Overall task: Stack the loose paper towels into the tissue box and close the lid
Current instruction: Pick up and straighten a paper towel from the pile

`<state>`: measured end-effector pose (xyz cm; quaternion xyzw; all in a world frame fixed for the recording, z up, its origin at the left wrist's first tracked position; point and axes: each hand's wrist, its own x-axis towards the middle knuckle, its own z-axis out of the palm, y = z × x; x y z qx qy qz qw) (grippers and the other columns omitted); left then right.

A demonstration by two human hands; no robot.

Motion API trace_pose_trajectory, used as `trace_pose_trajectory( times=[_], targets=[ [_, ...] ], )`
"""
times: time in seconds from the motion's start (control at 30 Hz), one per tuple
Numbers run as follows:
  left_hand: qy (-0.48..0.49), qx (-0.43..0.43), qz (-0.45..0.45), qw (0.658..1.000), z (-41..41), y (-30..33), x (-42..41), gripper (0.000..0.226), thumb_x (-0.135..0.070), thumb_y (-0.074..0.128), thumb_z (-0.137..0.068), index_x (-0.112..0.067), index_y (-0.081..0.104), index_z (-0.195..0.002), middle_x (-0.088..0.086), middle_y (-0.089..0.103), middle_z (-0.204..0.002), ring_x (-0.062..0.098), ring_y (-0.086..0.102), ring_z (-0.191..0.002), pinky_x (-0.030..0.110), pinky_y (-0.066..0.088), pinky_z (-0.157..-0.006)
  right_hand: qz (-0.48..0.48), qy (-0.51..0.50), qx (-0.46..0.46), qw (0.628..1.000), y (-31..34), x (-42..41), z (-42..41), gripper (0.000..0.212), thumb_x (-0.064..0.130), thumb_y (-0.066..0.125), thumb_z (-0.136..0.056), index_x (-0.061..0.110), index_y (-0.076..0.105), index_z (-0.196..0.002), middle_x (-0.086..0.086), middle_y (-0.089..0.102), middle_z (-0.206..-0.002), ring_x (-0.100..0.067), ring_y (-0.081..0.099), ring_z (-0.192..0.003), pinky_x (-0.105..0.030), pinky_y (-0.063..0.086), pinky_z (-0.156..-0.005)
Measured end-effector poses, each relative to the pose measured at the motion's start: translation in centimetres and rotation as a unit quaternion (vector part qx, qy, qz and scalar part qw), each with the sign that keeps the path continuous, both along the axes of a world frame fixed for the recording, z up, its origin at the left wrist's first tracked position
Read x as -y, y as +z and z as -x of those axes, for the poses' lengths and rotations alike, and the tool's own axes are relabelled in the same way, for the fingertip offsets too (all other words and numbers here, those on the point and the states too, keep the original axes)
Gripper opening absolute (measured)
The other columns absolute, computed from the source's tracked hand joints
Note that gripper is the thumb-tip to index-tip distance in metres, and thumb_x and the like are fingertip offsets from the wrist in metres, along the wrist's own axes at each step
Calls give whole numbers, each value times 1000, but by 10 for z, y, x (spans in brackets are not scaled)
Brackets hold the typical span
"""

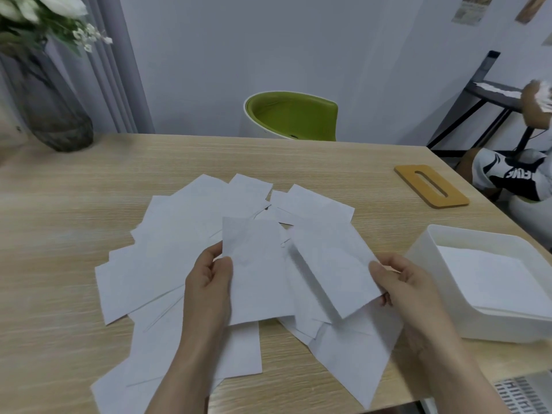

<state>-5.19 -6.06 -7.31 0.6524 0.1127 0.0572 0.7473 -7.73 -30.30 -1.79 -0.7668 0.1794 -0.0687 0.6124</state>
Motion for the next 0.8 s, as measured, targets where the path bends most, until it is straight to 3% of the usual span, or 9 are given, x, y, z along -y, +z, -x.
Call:
trace_pose_trajectory(
  times=[0.13, 0.23, 0.4, 0.53, 0.6, 0.67, 0.73, 0.8],
  targets=[
    [-24, -3, -17, 1000, 1, 1, 4, 35, -18, 46, -98, -47, 66, -100, -9, 74, -94, 10, 70, -85, 33, 52, -75, -97, 9, -20, 995, 2, -31, 8, 9, 12, 58, -92, 15, 66, -95, 3, 57, -50, -8, 41, -40, -25, 35, -52],
    [-30, -11, -17, 999, 1, 1, 5, 35, -17, 45, -99, -45, 65, -104, -12, 74, -97, 9, 69, -89, 31, 50, -76, -116, 22, -18, 993, -1, -58, 13, 10, 14, 58, -93, 18, 65, -97, 3, 63, -56, -7, 43, -41, -18, 39, -48],
    [-41, -16, 2, 999, 3, 2, 5, 31, -16, 43, -102, -37, 63, -112, -15, 73, -102, 4, 69, -93, 18, 50, -70, -67, 70, -1, 995, -7, -83, 17, 6, 20, 57, -93, 20, 62, -97, 6, 61, -52, -4, 51, -47, -12, 41, -53],
    [-32, -18, 13, 999, 3, 2, 5, 30, -15, 43, -102, -35, 64, -111, -14, 74, -102, 6, 70, -93, 21, 50, -71, 0, 97, -11, 995, -4, -76, 15, 12, 22, 63, -89, 18, 69, -79, 0, 43, -51, -11, 41, -53, -27, 36, -62],
    [-32, -17, 16, 999, 3, 2, 5, 30, -14, 43, -102, -34, 64, -110, -16, 74, -101, 4, 70, -91, 15, 50, -66, 19, 120, -24, 992, -1, -70, 14, 19, 19, 63, -89, 11, 69, -72, 2, 39, -49, -8, 38, -50, -21, 35, -59],
    [-32, -20, 15, 999, 3, 2, 5, 30, -13, 43, -102, -32, 64, -111, -17, 74, -100, 2, 69, -89, 11, 49, -63, 9, 146, -28, 989, 2, -68, 13, 24, 11, 62, -89, 4, 68, -67, 1, 47, -46, -4, 41, -46, -14, 36, -54],
    [-31, -22, 15, 999, 3, 2, 6, 29, -14, 43, -102, -31, 64, -112, -17, 73, -99, 1, 69, -89, 13, 50, -64, -13, 152, -22, 988, 3, -70, 13, 22, 6, 61, -89, 5, 71, -70, 1, 56, -47, -2, 46, -44, -11, 37, -51],
    [-27, -29, 21, 999, 3, 3, 6, 28, -16, 44, -101, -31, 64, -113, -15, 74, -102, 5, 69, -93, 23, 52, -72, -30, 133, -17, 990, 1, -74, 14, 16, 8, 63, -88, 11, 73, -77, -3, 51, -48, -9, 42, -45, -11, 35, -49]
  ],
)
